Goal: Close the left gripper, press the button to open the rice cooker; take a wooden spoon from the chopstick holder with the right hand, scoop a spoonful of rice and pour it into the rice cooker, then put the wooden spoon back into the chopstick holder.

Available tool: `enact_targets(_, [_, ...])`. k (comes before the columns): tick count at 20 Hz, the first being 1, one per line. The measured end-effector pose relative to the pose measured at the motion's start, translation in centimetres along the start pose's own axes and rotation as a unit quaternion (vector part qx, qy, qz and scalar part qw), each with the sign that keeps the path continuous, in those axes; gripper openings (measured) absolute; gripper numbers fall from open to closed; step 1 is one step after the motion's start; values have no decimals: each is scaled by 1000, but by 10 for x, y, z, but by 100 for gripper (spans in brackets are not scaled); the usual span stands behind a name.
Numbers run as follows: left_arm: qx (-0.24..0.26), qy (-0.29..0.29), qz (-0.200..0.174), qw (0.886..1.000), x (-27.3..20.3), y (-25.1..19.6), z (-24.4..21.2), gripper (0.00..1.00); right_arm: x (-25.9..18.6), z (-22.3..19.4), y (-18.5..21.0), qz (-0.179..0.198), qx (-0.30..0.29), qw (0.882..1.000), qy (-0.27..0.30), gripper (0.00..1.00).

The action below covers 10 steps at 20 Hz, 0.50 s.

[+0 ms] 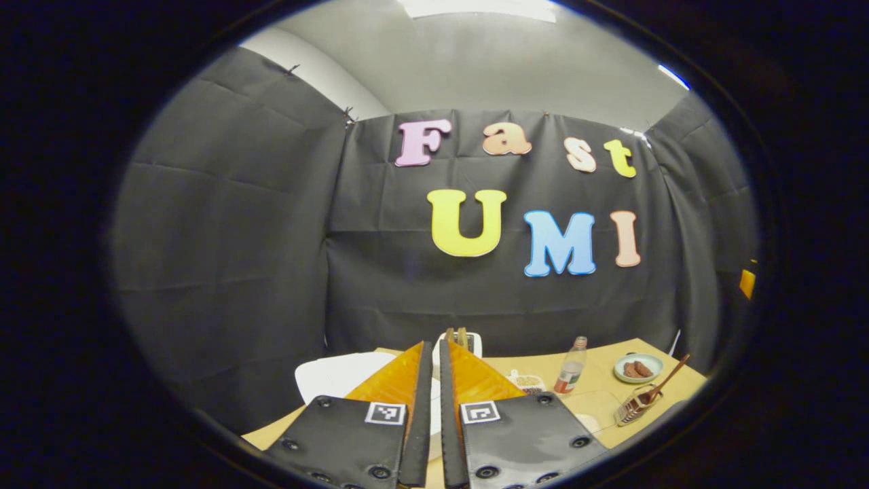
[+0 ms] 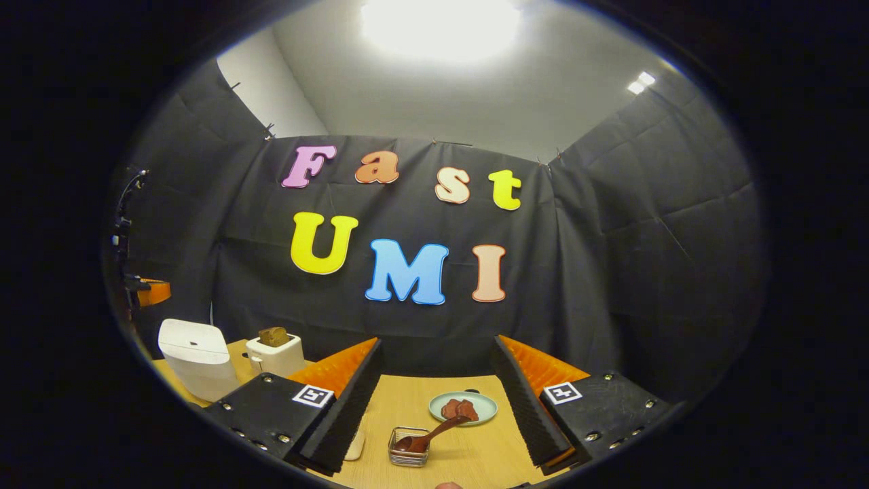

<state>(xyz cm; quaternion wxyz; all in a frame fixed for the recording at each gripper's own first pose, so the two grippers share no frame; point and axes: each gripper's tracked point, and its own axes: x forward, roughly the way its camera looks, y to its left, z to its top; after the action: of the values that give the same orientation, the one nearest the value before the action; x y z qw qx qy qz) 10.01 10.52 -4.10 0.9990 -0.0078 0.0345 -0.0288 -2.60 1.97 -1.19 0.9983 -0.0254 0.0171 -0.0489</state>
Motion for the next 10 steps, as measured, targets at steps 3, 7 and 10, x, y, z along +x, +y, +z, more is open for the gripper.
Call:
enact_targets(3, [-3, 17, 7, 1000, 20, 21, -19, 16, -4, -3, -2, -20, 6, 1000, 7, 96])
enact_targets(7, [-17, 51, 7, 999, 48, 39, -51, 16, -10, -10, -3, -45, 4, 999, 17, 97])
enact_targets(10, [-27, 83, 8, 996, 64, 53, -82, 16, -15, -11, -2, -59, -3, 998, 20, 96])
